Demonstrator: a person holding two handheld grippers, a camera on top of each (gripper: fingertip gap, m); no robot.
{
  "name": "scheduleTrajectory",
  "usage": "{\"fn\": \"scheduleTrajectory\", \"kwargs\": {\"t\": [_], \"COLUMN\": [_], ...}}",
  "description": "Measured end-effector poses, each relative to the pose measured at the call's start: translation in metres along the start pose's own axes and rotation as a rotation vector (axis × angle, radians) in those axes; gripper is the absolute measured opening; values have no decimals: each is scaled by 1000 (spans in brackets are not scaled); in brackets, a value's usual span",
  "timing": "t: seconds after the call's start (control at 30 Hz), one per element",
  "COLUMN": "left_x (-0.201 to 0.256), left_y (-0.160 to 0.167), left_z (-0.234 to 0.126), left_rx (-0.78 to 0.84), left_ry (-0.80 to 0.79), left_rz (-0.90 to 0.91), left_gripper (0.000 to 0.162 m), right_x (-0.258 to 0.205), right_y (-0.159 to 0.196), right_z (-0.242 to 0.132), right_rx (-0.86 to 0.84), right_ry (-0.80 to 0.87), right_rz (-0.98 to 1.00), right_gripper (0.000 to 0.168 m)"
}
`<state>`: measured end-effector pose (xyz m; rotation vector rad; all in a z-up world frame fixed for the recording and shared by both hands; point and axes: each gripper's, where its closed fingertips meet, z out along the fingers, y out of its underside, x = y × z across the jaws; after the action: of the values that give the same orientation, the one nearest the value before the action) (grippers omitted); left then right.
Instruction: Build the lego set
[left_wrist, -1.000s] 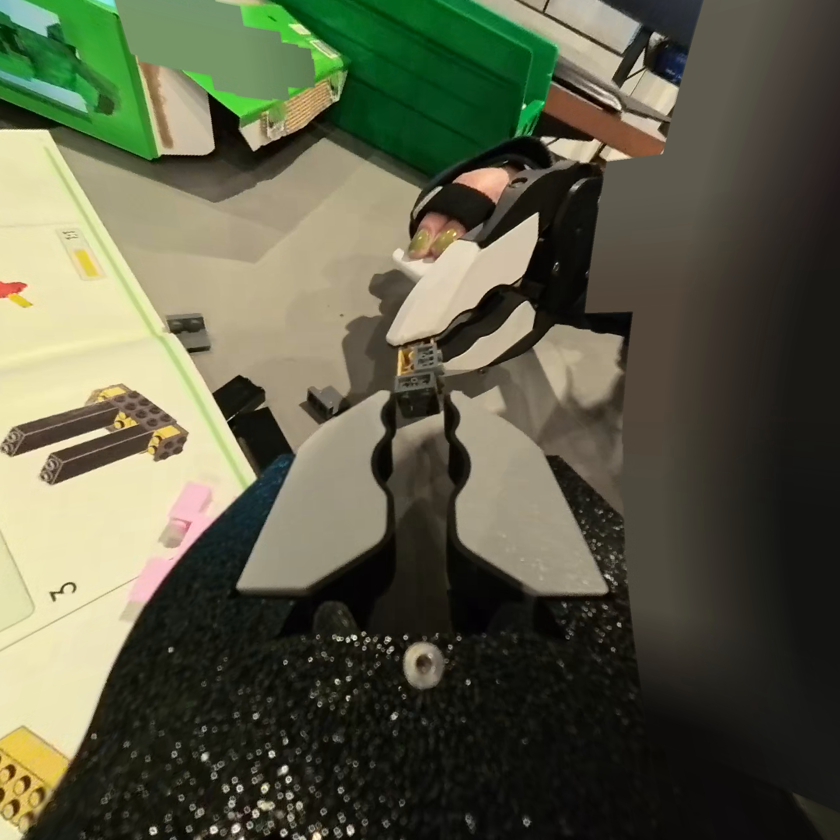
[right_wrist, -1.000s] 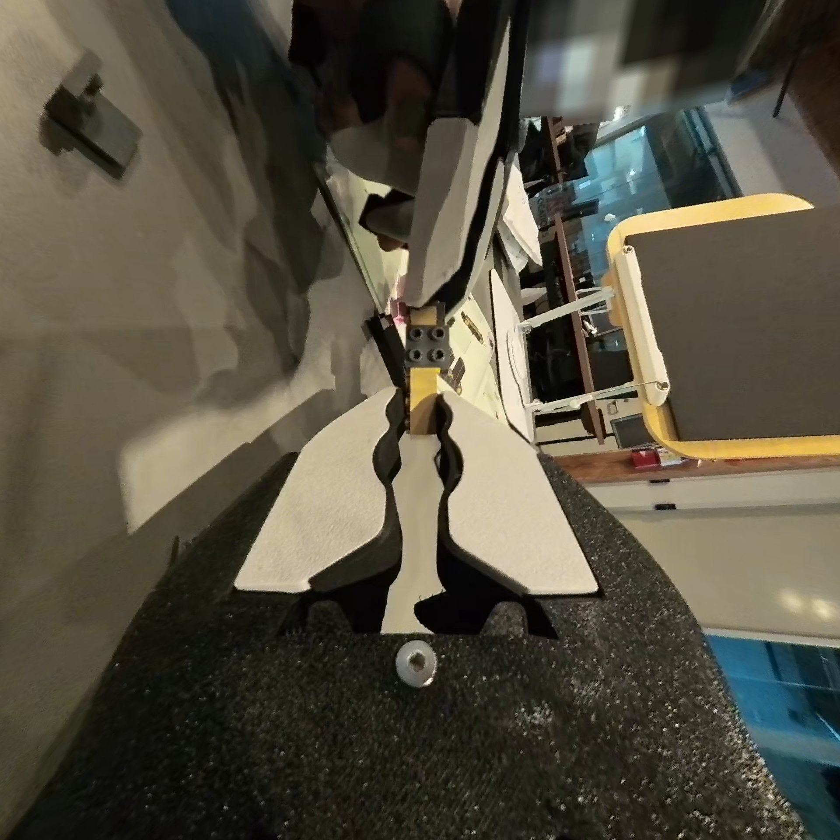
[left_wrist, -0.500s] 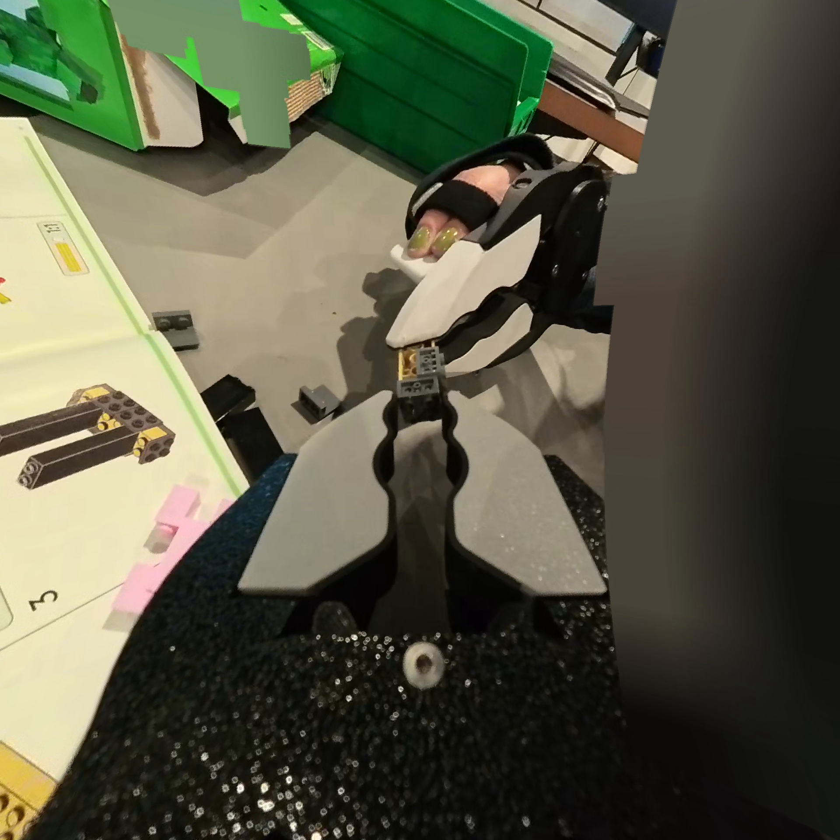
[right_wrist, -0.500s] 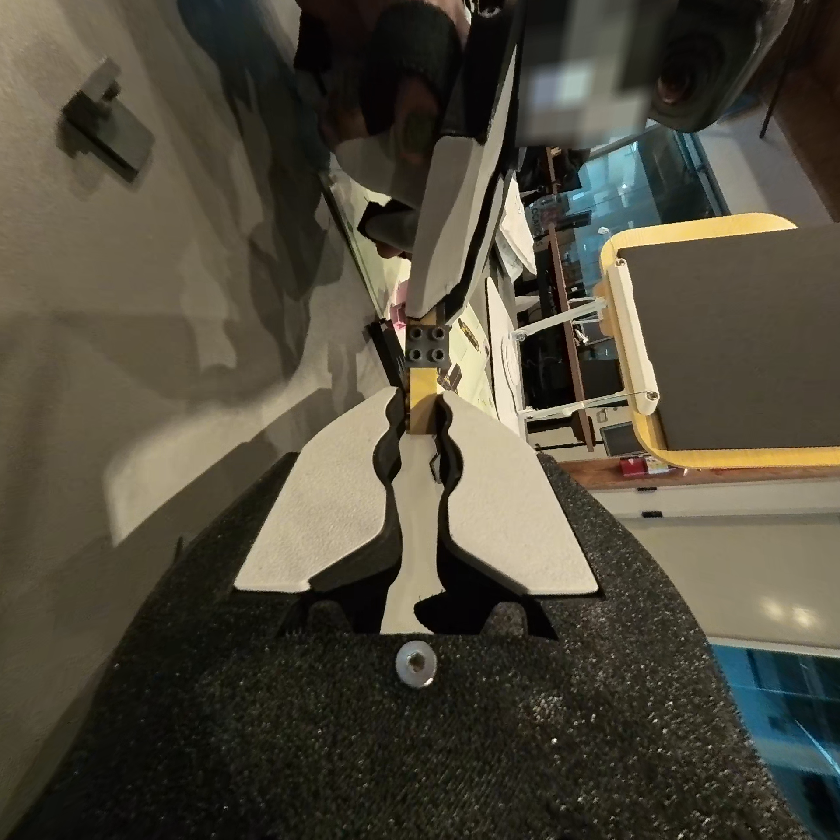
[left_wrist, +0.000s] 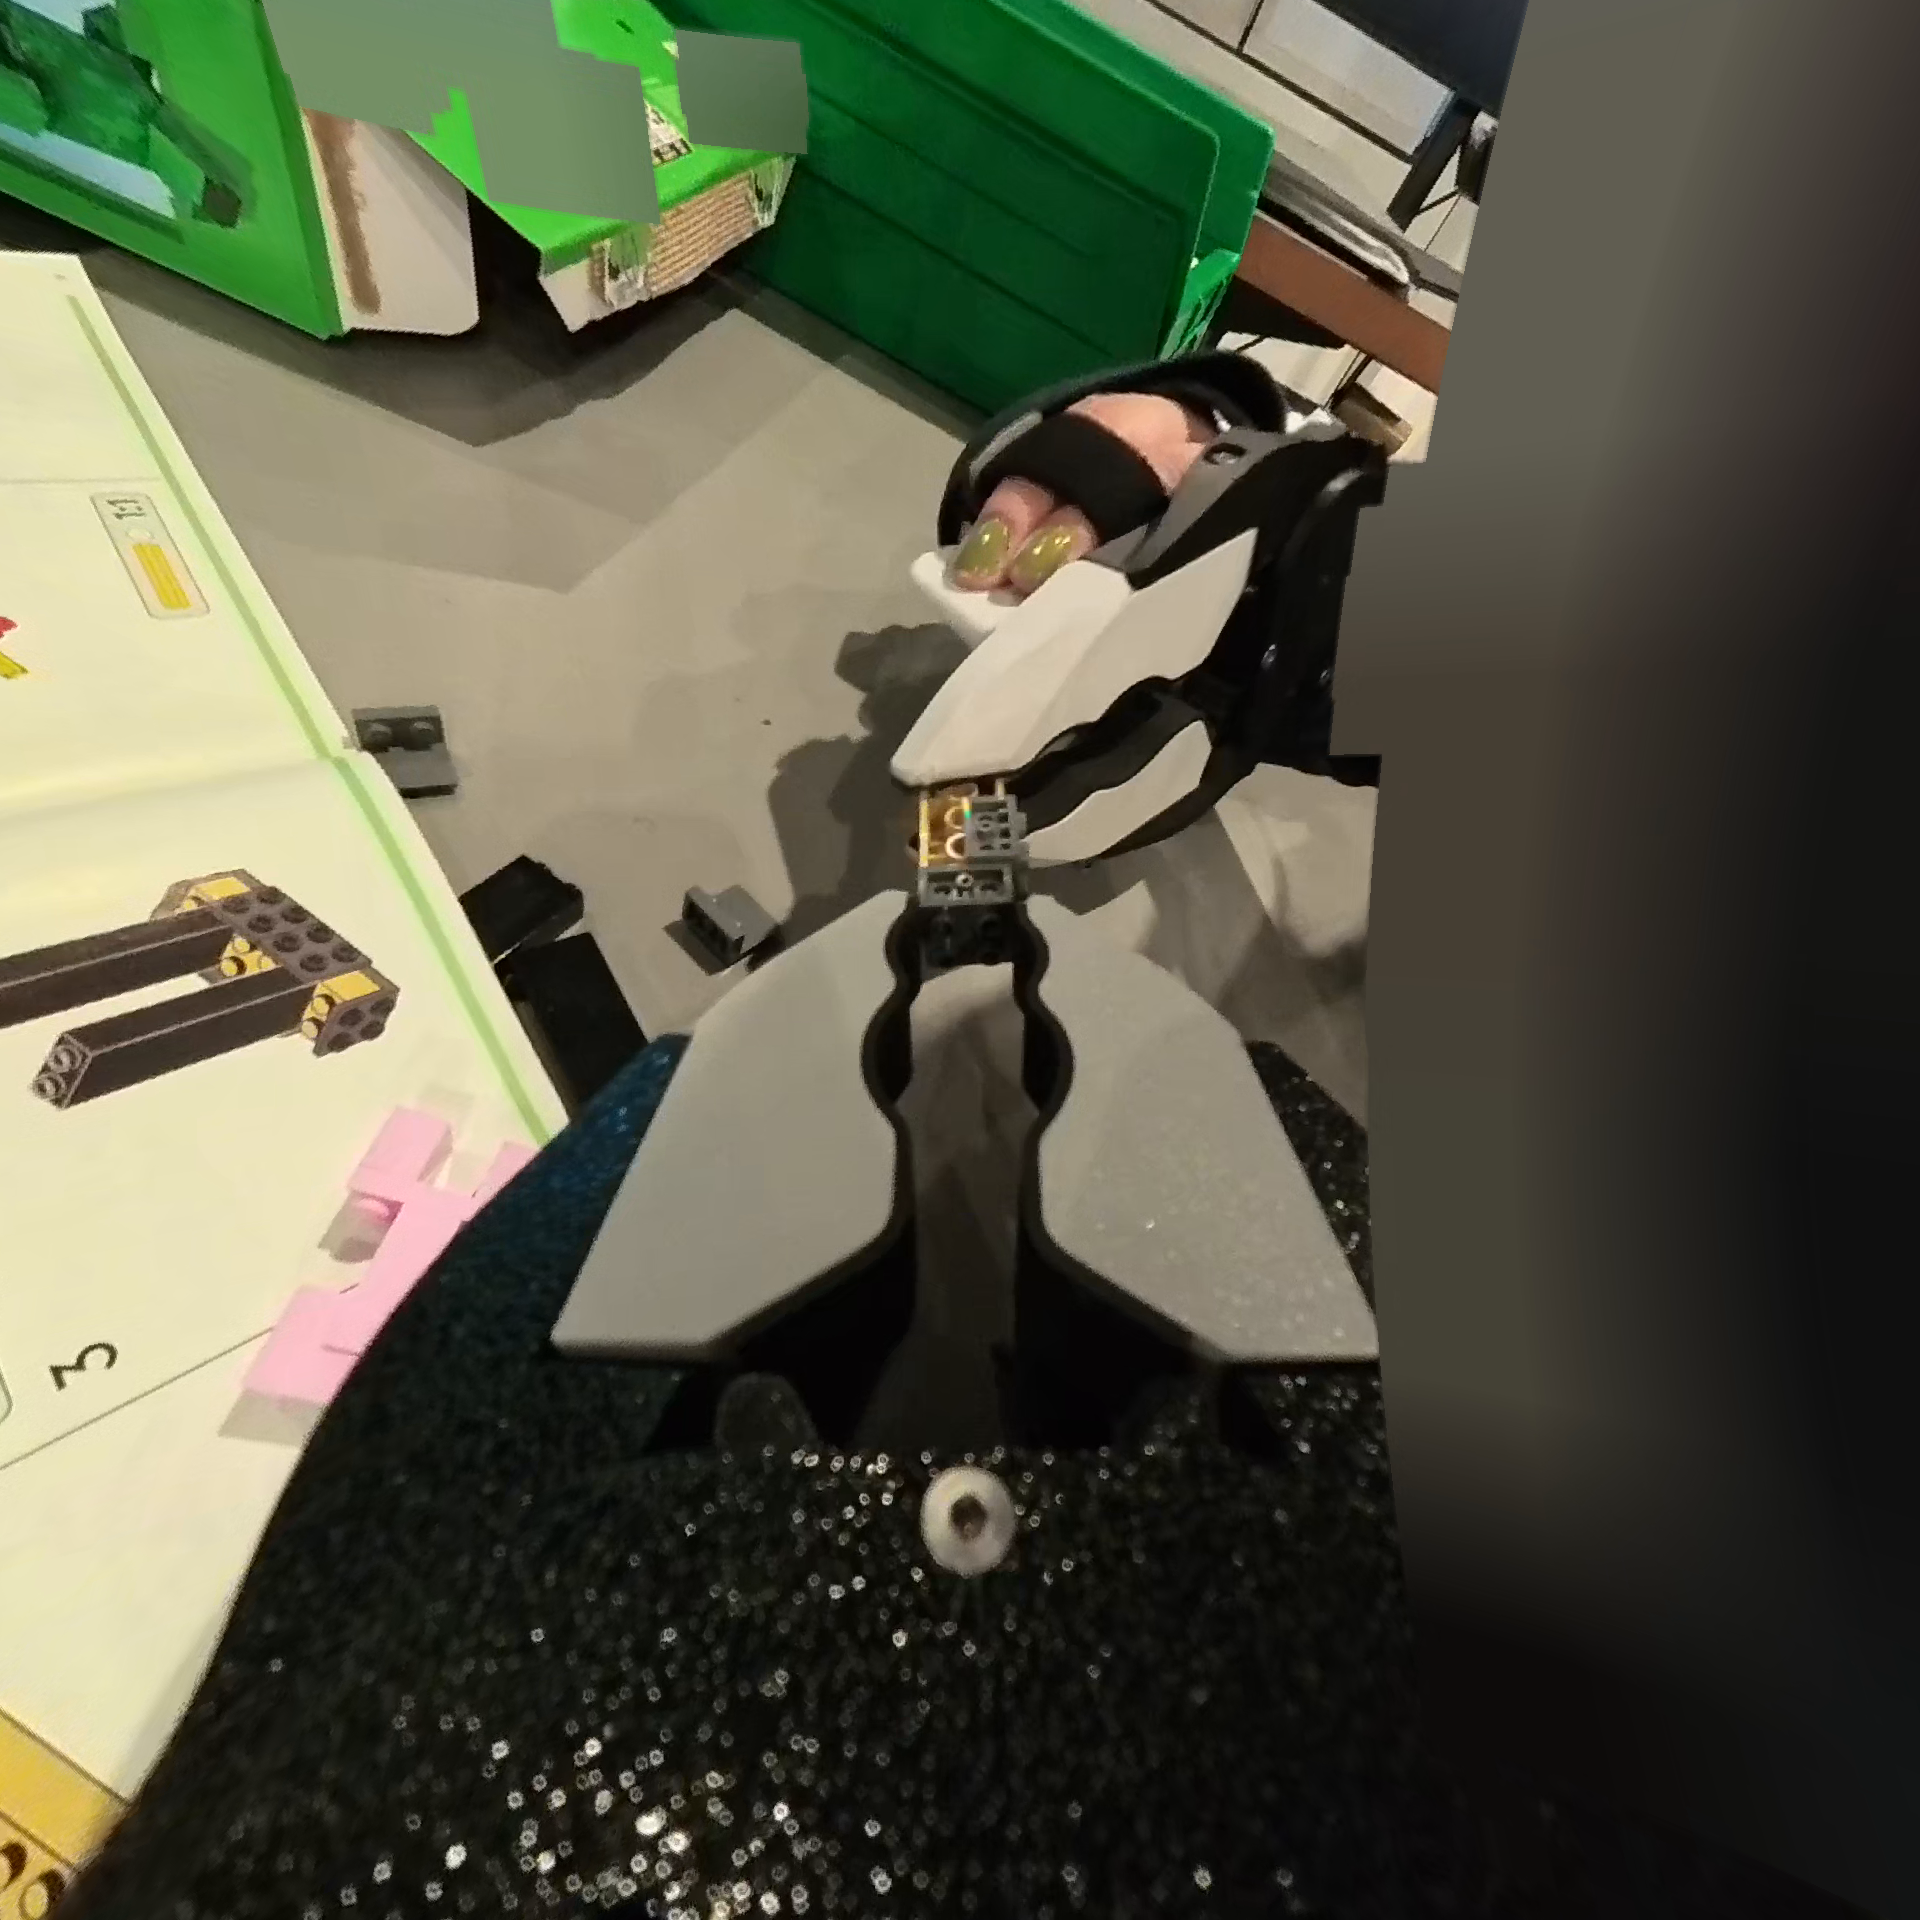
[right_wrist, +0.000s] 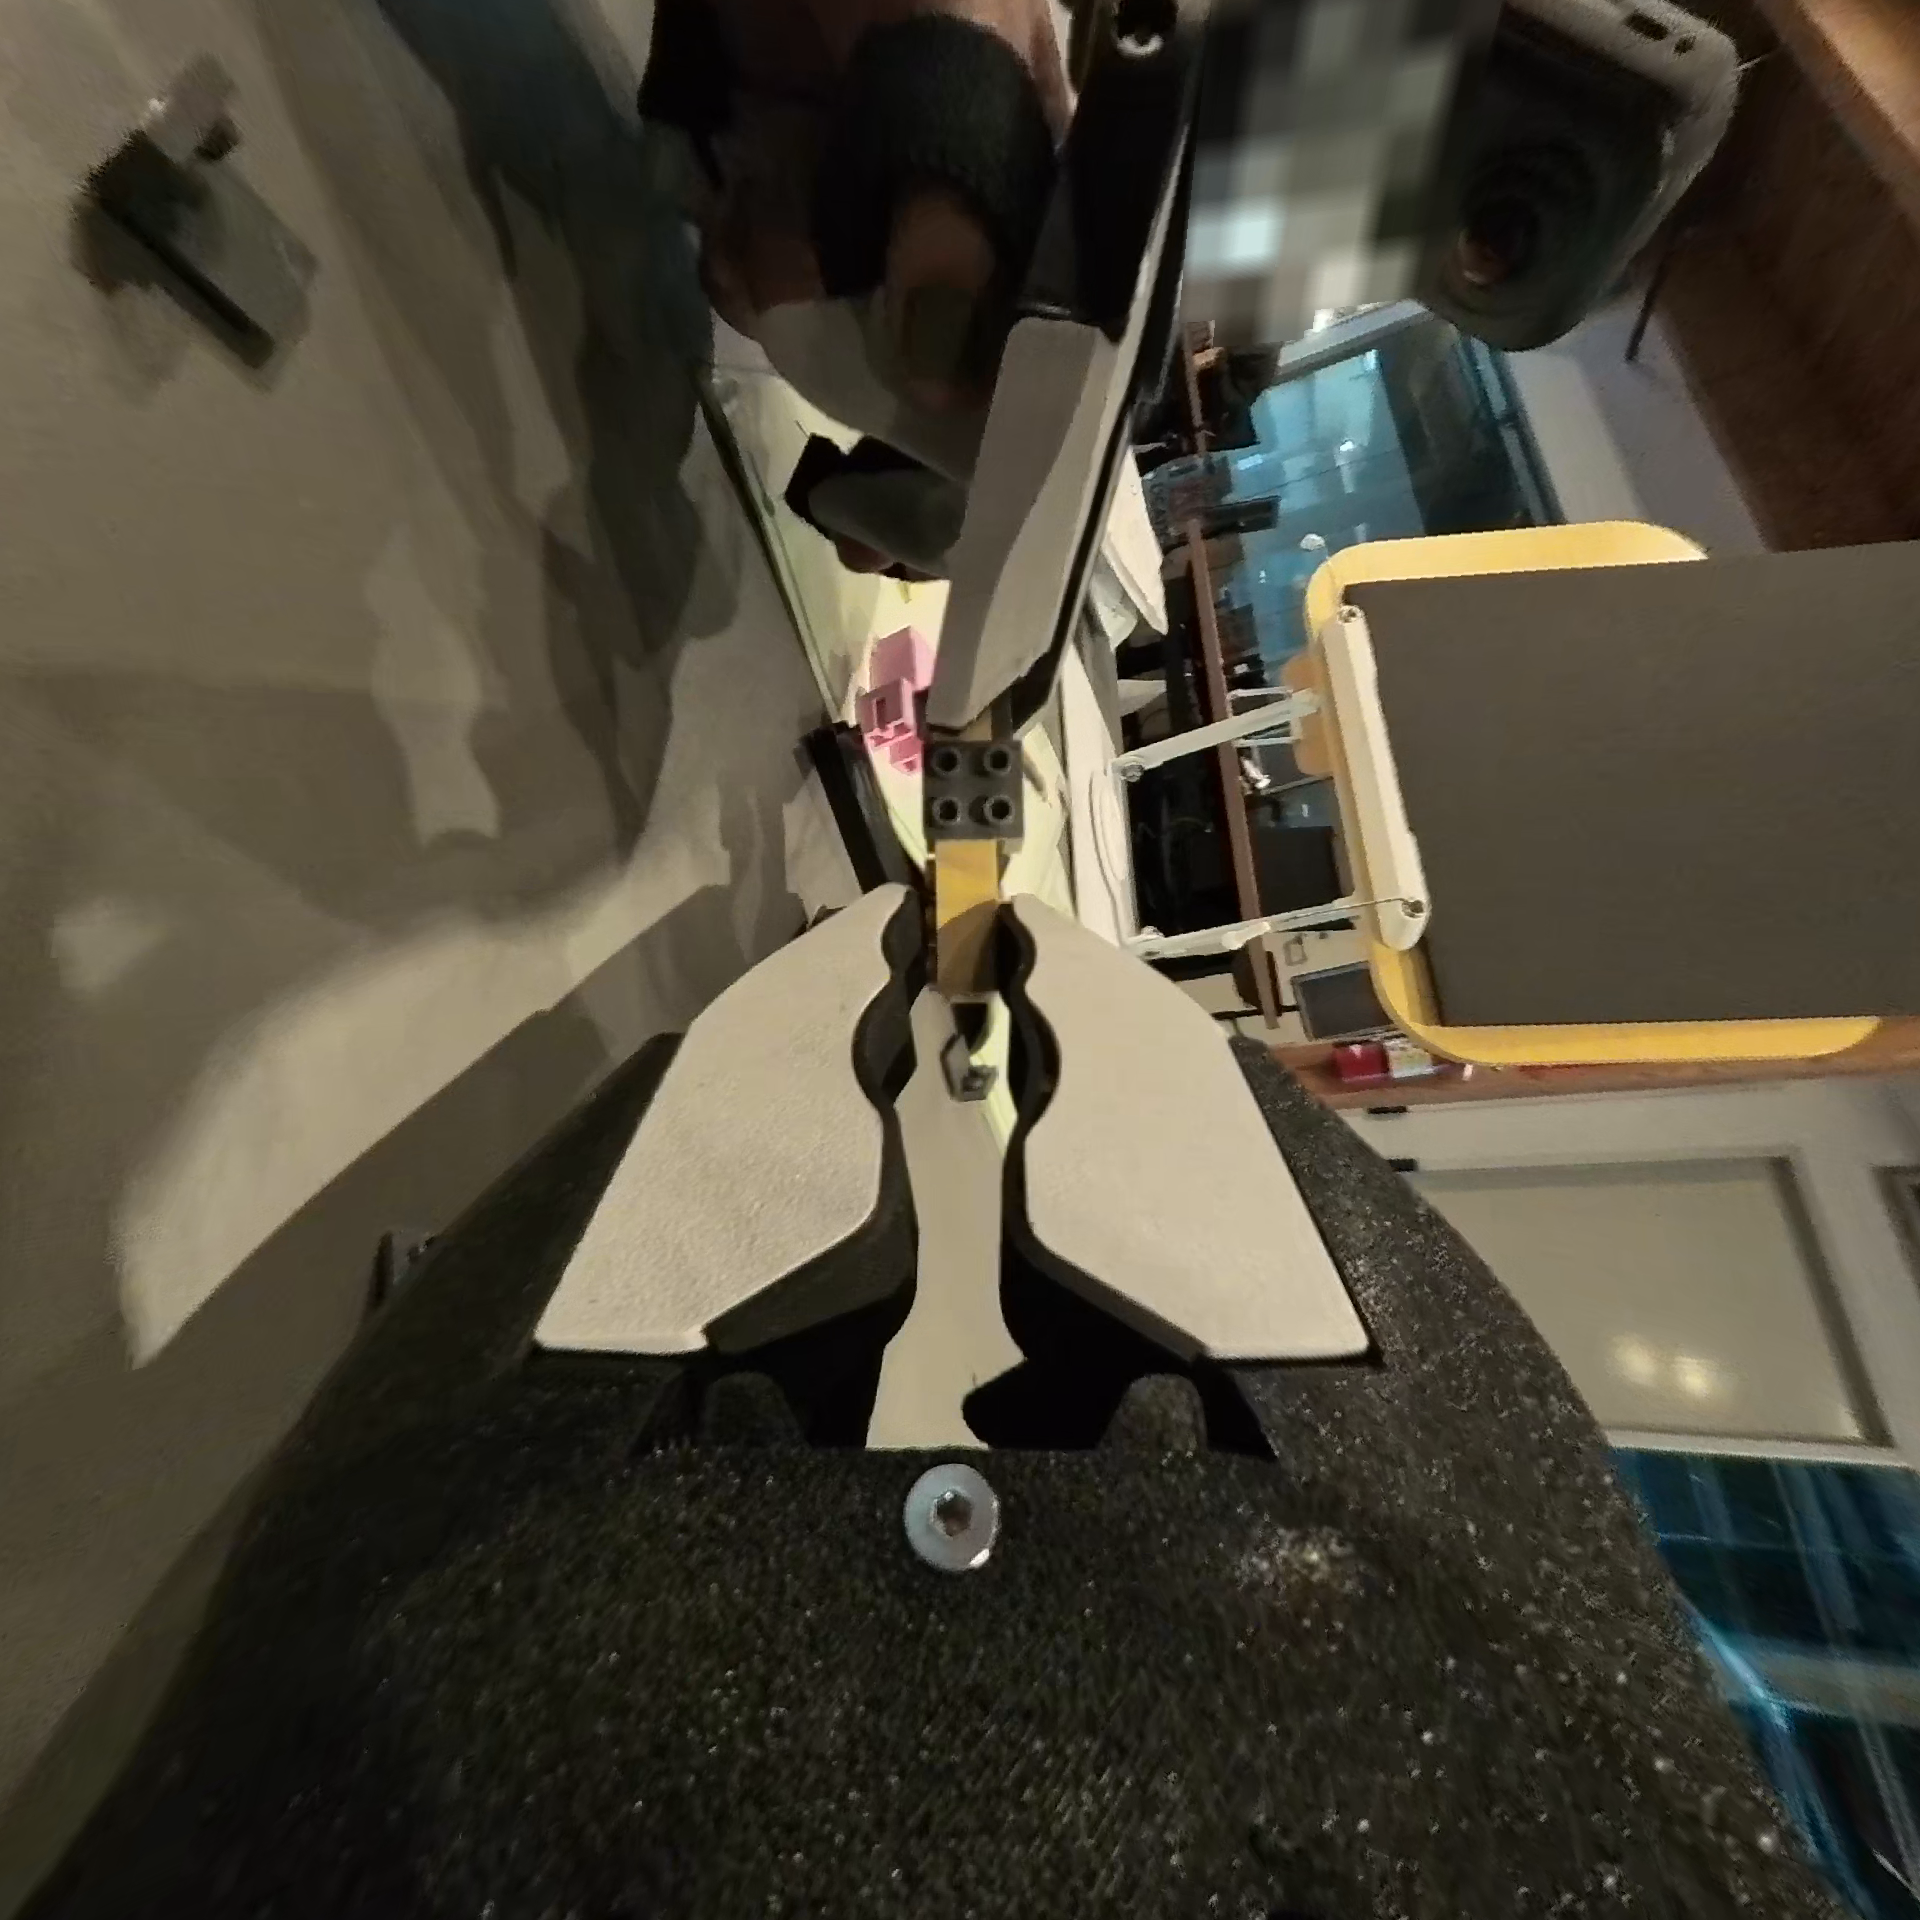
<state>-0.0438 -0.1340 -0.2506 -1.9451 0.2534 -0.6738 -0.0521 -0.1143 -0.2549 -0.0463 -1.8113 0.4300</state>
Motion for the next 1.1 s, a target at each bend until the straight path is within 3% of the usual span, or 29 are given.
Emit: {"fn": "scheduleTrajectory", "kwargs": {"t": [0.03, 0.37, 0.73, 0.97, 1.1], "left_x": [1, 7, -15, -28, -28], "left_y": [-1, -10, -26, -35, -37], "left_z": [0, -6, -20, -26, -30], "left_rx": [5, 59, 185, 290, 316], "left_ry": [7, 59, -125, -268, -321], "left_rz": [-3, -22, 46, 95, 149], "left_gripper": [16, 16, 16, 16, 16], "right_x": [1, 12, 19, 22, 33], "right_y": [-1, 0, 40, 47, 67], "right_z": [0, -3, 1, -2, -11], "right_rx": [3, -11, -167, -175, -240], "right_ry": [10, 99, 98, 112, 177], "right_rz": [-5, -52, 167, 231, 296], "right_gripper": [13, 19, 24, 24, 24]}}
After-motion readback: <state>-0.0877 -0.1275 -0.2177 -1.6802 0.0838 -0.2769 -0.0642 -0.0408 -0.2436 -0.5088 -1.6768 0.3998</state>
